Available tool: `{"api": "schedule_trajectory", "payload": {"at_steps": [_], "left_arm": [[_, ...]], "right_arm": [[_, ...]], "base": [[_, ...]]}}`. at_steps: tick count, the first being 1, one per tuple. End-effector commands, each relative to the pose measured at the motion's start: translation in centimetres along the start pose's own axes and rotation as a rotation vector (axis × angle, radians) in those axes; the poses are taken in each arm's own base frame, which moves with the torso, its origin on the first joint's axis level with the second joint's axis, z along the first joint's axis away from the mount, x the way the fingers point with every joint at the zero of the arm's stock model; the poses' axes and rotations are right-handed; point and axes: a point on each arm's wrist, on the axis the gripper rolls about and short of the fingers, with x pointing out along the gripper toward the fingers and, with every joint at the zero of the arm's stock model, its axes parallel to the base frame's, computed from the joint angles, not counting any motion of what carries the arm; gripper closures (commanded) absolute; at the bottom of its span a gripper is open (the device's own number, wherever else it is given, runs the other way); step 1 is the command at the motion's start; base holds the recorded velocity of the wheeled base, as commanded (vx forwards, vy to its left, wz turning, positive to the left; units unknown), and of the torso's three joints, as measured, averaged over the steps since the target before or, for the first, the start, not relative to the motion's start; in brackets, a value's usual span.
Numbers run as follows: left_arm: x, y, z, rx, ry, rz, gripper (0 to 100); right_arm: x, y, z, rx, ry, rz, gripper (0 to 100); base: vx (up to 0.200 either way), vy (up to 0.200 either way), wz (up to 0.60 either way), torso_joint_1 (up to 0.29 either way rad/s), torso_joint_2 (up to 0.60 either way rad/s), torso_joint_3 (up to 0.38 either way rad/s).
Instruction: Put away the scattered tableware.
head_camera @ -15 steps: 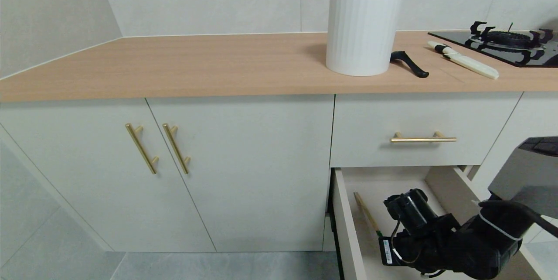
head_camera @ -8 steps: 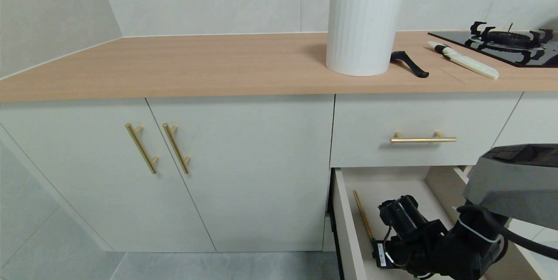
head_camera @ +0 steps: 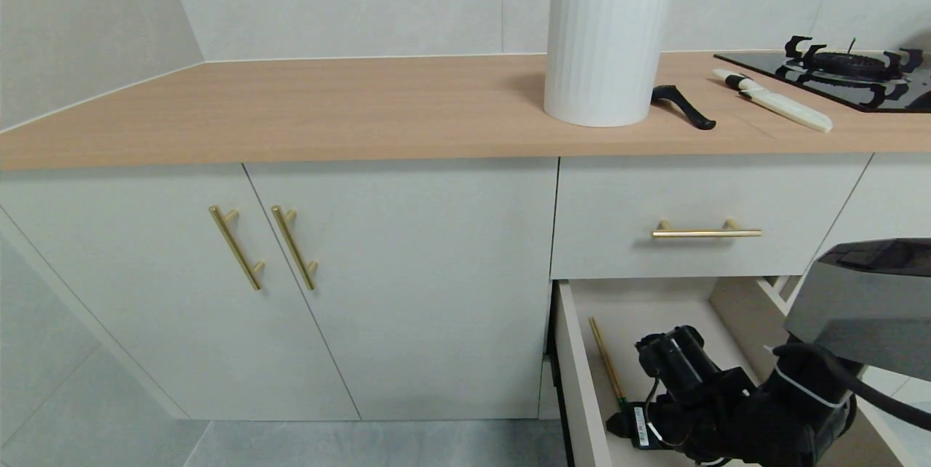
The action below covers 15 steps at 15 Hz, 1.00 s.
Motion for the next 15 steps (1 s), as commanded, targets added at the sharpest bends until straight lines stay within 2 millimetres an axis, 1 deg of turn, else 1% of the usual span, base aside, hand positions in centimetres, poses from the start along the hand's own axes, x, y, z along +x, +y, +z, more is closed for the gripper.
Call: {"api": "schedule_trajectory", "payload": {"at_steps": [1, 2, 4, 6, 9, 11, 13, 15], "left_arm": [[0.0, 0.0, 0.0, 0.0, 0.0, 0.001, 0], [0.0, 0.0, 0.0, 0.0, 0.0, 0.001, 0], [0.0, 0.0, 0.0, 0.0, 0.0, 0.001, 0], [0.0, 0.0, 0.0, 0.0, 0.0, 0.001, 0], [0.0, 0.0, 0.0, 0.0, 0.0, 0.001, 0], [0.0, 0.0, 0.0, -0.002, 0.0, 0.001, 0], [0.0, 0.0, 0.0, -0.002, 0.0, 0.001, 0], [0.0, 0.0, 0.0, 0.0, 0.0, 0.001, 0]], "right_arm": [[-3.5, -0.4, 0.5, -0.039, -0.065, 0.029, 0], [-4.0, -0.7, 0.7, -0.036, -0.089, 0.012, 0], [-4.3, -1.4, 1.2, -0.016, -0.12, -0.027, 0], [-4.6, -1.5, 1.3, -0.012, -0.132, -0.039, 0], [-5.8, -1.7, 1.4, -0.014, -0.167, -0.049, 0], [-6.7, -1.8, 1.3, -0.049, -0.185, -0.046, 0], [-7.0, -1.8, 1.3, -0.052, -0.194, -0.044, 0], [-7.3, -1.8, 1.3, -0.052, -0.202, -0.042, 0]], "base": [[0.0, 0.0, 0.0, 0.0, 0.0, 0.0], [0.0, 0.0, 0.0, 0.0, 0.0, 0.0], [0.0, 0.0, 0.0, 0.0, 0.0, 0.0], [0.0, 0.0, 0.0, 0.0, 0.0, 0.0], [0.0, 0.0, 0.0, 0.009, -0.03, -0.017], [0.0, 0.0, 0.0, 0.056, -0.29, -0.242], [0.0, 0.0, 0.0, 0.097, -0.19, -0.305], [0.0, 0.0, 0.0, 0.117, -0.59, -0.31]]}}
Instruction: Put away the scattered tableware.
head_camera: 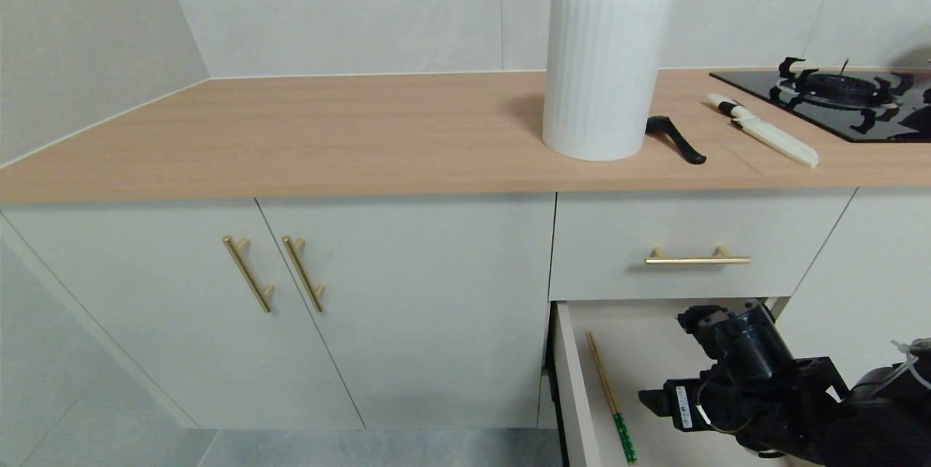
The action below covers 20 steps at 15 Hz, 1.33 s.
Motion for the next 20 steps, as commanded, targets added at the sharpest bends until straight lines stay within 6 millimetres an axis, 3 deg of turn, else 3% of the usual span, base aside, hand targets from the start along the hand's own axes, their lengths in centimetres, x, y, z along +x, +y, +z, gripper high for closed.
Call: {"api": "schedule_trajectory", "payload": {"at_steps": [1, 16, 20], "left_arm": [[0.01, 0.0, 0.0, 0.0, 0.0, 0.001, 0], [0.01, 0.0, 0.0, 0.0, 0.0, 0.001, 0], [0.01, 0.0, 0.0, 0.0, 0.0, 0.001, 0]], "right_arm": [[-0.47, -0.05, 0.24, 0.005, -0.017, 0.004, 0], [-0.47, -0.05, 0.31, -0.002, -0.024, -0.007, 0], [-0.49, 0.11, 1.03, -0.03, -0.092, -0.043, 0]], "base": [[0.0, 0.0, 0.0, 0.129, -0.54, -0.315], [0.0, 0.0, 0.0, 0.189, -0.48, -0.292], [0.0, 0.0, 0.0, 0.053, -0.12, -0.071]]}}
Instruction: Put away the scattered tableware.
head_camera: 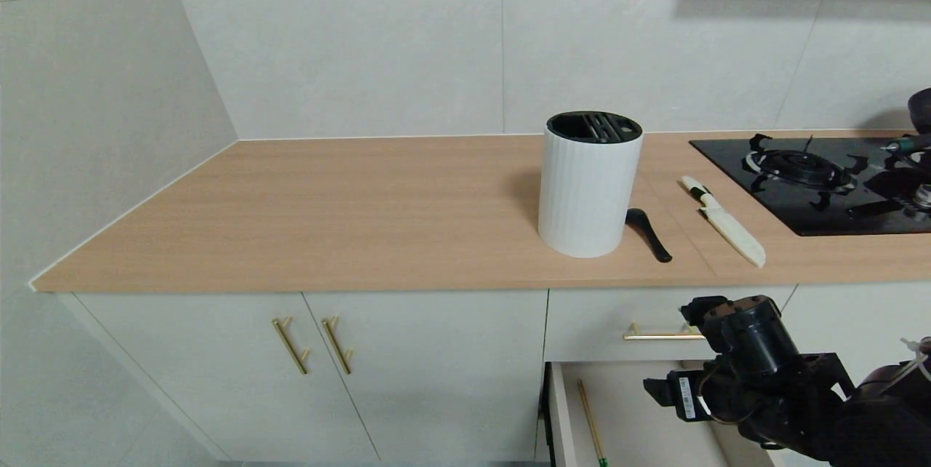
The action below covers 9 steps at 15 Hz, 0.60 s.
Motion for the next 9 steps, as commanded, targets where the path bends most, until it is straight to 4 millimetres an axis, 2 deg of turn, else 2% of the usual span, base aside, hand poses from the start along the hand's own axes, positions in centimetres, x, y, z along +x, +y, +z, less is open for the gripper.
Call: {"api": "schedule_trajectory", "payload": {"at_steps": [1, 2, 3, 5, 9], "left_arm": [[0.0, 0.0, 0.0, 0.0, 0.0, 0.001, 0], [0.0, 0.0, 0.0, 0.0, 0.0, 0.001, 0], [0.0, 0.0, 0.0, 0.0, 0.0, 0.001, 0], [0.0, 0.0, 0.0, 0.0, 0.0, 0.001, 0], [0.0, 0.0, 0.0, 0.0, 0.0, 0.002, 0]], "right_arm": [[-0.3, 0.2, 1.4, -0.007, -0.086, -0.001, 0], [-1.3, -0.1, 3.7, -0.02, -0.204, 0.011, 0], [-1.5, -0.8, 6.3, -0.042, -0.278, -0.01, 0], [-1.3, -1.3, 10.4, -0.042, -0.332, -0.023, 0], [-1.3, -2.4, 15.4, -0.022, -0.358, -0.003, 0]], "base": [[0.0, 0.0, 0.0, 0.0, 0.0, 0.0], [0.0, 0.0, 0.0, 0.0, 0.0, 0.0], [0.0, 0.0, 0.0, 0.0, 0.0, 0.0], [0.0, 0.0, 0.0, 0.0, 0.0, 0.0], [0.0, 0.0, 0.0, 0.0, 0.0, 0.0]]}}
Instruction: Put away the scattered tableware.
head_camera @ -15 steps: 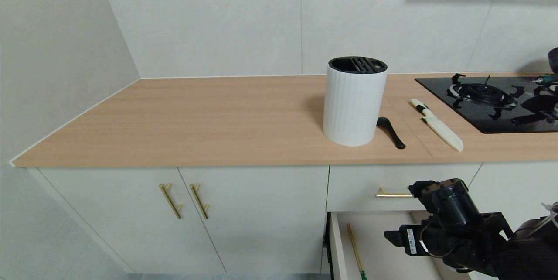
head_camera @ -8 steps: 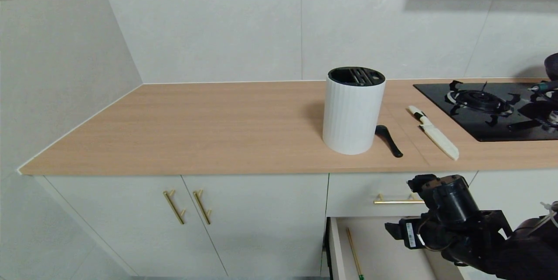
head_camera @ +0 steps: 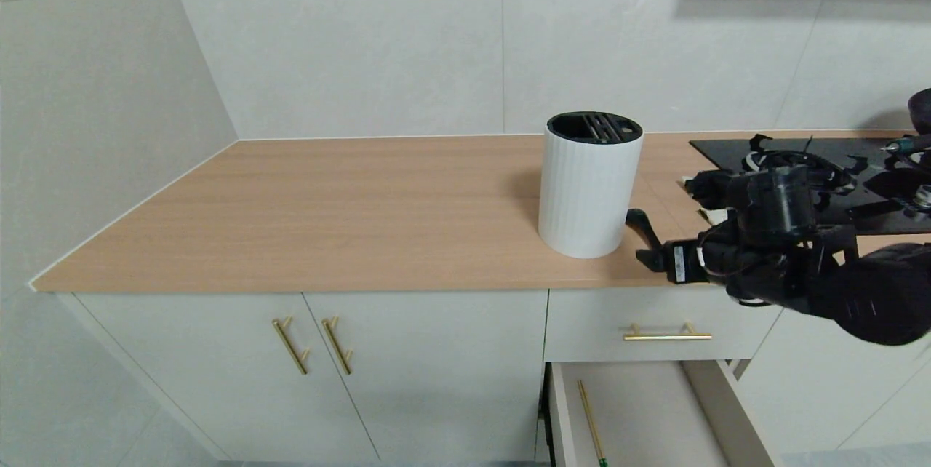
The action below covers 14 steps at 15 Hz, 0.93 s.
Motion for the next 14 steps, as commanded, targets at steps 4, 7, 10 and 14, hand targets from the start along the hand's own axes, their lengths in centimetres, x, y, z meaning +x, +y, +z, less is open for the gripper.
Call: {"api": "schedule_trajectory", "payload": {"at_steps": [4, 7, 10, 14], "left_arm": [[0.0, 0.0, 0.0, 0.0, 0.0, 0.0, 0], [0.0, 0.0, 0.0, 0.0, 0.0, 0.0, 0], [0.0, 0.0, 0.0, 0.0, 0.0, 0.0, 0], [0.0, 0.0, 0.0, 0.0, 0.0, 0.0, 0]], "right_arm": [[6.0, -1.6, 2.9, -0.041, -0.008, -0.047, 0], [8.3, -2.3, 1.7, -0.036, 0.033, -0.022, 0], [8.5, -2.3, 1.3, -0.037, 0.047, -0.016, 0], [9.3, -2.2, 0.7, -0.04, 0.063, -0.017, 0]], "base": [[0.0, 0.0, 0.0, 0.0, 0.0, 0.0], [0.0, 0.0, 0.0, 0.0, 0.0, 0.0], [0.0, 0.0, 0.0, 0.0, 0.0, 0.0], [0.0, 0.0, 0.0, 0.0, 0.0, 0.0]]}}
